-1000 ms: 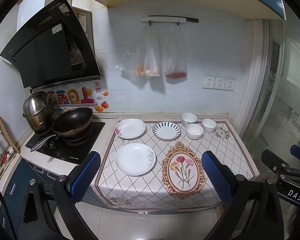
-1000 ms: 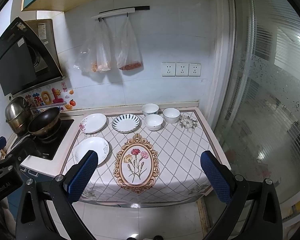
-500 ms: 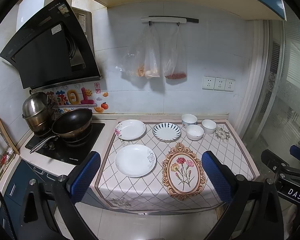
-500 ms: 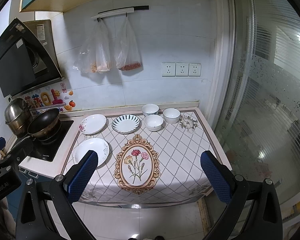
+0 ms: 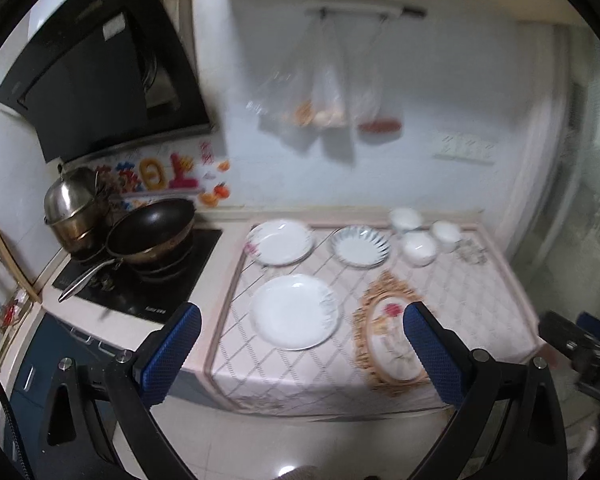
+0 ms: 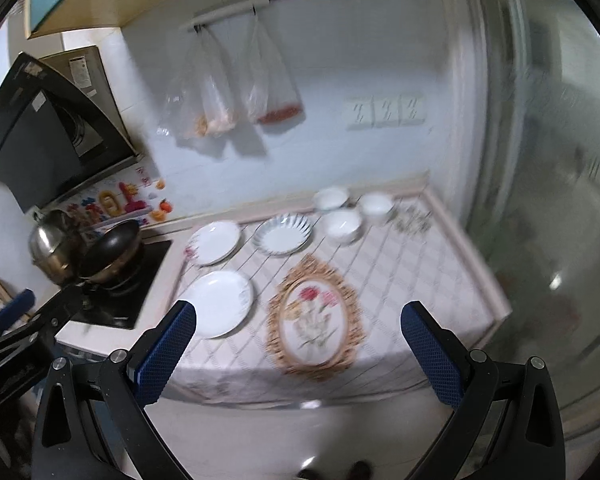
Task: Organize plates and bowls
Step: 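Reach both grippers to the large white plate and grip its rim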
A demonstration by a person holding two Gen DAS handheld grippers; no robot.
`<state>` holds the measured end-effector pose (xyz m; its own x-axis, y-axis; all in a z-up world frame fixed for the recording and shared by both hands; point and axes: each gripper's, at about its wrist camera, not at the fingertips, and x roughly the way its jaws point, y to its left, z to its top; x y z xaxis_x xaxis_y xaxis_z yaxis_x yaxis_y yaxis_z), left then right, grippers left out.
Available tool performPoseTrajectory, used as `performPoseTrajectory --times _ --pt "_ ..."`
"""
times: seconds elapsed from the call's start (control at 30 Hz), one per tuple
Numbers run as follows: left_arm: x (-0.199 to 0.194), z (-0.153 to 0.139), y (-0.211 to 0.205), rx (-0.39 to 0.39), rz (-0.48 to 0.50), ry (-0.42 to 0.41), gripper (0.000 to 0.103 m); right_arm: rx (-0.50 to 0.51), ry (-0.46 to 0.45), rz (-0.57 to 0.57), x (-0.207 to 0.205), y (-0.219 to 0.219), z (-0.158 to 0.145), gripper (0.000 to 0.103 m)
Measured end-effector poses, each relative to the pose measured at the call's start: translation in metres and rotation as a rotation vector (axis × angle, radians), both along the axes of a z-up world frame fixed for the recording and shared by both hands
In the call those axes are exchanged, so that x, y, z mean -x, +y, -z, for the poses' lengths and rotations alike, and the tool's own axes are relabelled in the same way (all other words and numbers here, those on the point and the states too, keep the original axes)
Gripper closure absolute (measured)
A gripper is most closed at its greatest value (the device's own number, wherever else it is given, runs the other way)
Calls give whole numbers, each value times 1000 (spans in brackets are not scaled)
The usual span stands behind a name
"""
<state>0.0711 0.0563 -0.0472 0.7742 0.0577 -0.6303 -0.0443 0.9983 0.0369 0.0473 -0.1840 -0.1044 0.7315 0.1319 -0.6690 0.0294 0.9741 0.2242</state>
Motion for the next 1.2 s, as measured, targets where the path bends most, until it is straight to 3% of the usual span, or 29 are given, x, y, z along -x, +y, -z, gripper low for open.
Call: performPoseTrajectory --times 0.1,0.23,0.57,0.67,0.73,0.87,0.9,0.97,1.03,1.2 --pt "-36 35 22 -13 -45 79 0 -88 88 -43 -34 7 35 0" --pt "-92 85 52 -5 -101 195 0 -131 201 -81 -87 21 87 0" --pt "-217 211 100 28 -172 467 0 -244 455 -247 -266 67 245 1" --pt "-251 253 114 65 -160 561 9 -261 523 -294 -312 83 291 6" --pt "-266 274 119 68 -157 611 17 -297 568 -318 -339 92 319 17" --pt "-291 310 128 95 -148 688 29 -342 631 -346 -375 107 356 29" --pt "-295 317 131 109 -148 701 37 -350 647 -353 -384 109 365 34" --pt "-297 327 135 145 -151 724 48 -383 672 -362 -396 113 380 45" --pt "-295 333 139 189 -150 734 65 -420 684 -392 -403 118 389 67" --pt "-280 336 145 292 -143 729 73 -401 709 -440 -411 134 399 86"
